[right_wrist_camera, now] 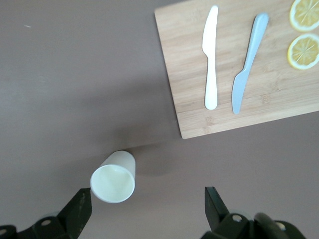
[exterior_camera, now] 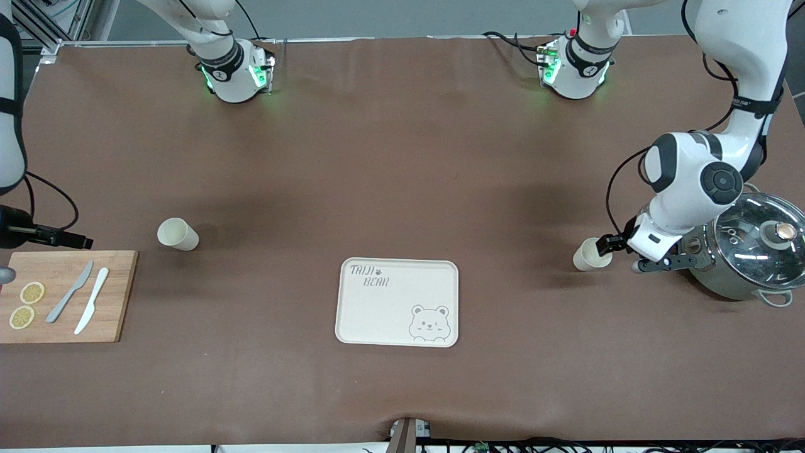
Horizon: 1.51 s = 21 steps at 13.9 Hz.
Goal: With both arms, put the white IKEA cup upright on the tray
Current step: 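Grasp the pot-side cup with the left gripper while the right gripper reaches, then carry the cup onto the tray with the left gripper while the right grasps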
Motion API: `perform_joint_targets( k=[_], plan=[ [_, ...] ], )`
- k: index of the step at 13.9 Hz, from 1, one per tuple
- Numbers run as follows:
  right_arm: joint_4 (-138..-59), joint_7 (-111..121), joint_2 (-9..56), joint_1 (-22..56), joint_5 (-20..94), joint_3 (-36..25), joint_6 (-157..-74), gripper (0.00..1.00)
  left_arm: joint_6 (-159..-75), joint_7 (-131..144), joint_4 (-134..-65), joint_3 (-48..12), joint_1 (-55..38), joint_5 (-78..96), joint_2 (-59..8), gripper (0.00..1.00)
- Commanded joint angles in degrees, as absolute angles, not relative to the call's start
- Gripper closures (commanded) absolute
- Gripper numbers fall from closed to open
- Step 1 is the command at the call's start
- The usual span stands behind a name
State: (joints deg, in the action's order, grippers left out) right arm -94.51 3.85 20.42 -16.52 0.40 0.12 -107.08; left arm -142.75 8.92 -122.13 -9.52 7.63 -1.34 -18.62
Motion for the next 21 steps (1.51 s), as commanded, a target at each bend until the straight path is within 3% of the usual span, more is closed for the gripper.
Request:
perform_joint_targets(
  k=[1, 4, 7, 10, 14, 18, 21],
  plan=[
    [-101.1, 4.4, 19.5, -18.6, 1.2, 1.3, -115.2, 0.00, -143.4, 7.7, -121.6, -10.0, 8.3, -1.1, -20.0, 0.38],
    [-101.1, 4.4, 19.2, -17.7, 1.2, 1.5, -115.7, 0.00, -143.9, 7.6, -121.6, -10.0, 8.2, -1.1, -20.6, 0.62],
    [-100.3, 5.0, 18.9, -17.5, 1.0, 1.5, -116.9, 0.00, -143.9, 7.6, -121.4, -10.1, 8.2, -1.1, -20.8, 0.99],
    [-99.8, 5.0, 18.5, -15.9, 0.9, 1.5, -111.6, 0.00, -143.4, 9.1, -120.1, -10.3, 7.8, -0.4, -20.5, 1.00],
    [-99.9, 4.9, 19.2, -15.0, 1.0, 1.4, -111.1, 0.00, -142.3, 9.8, -118.4, -11.7, 7.6, -0.3, -19.7, 1.00],
    [-100.2, 4.9, 20.4, -14.9, 1.0, 1.3, -112.0, 0.00, -137.6, 10.9, -113.5, -12.1, 7.2, 0.6, -19.9, 1.00],
    [-103.2, 4.9, 22.3, -14.8, 1.0, 1.3, -119.0, 0.00, -136.5, 12.6, -110.8, -16.3, 7.2, 5.9, -20.0, 1.00]
  ],
)
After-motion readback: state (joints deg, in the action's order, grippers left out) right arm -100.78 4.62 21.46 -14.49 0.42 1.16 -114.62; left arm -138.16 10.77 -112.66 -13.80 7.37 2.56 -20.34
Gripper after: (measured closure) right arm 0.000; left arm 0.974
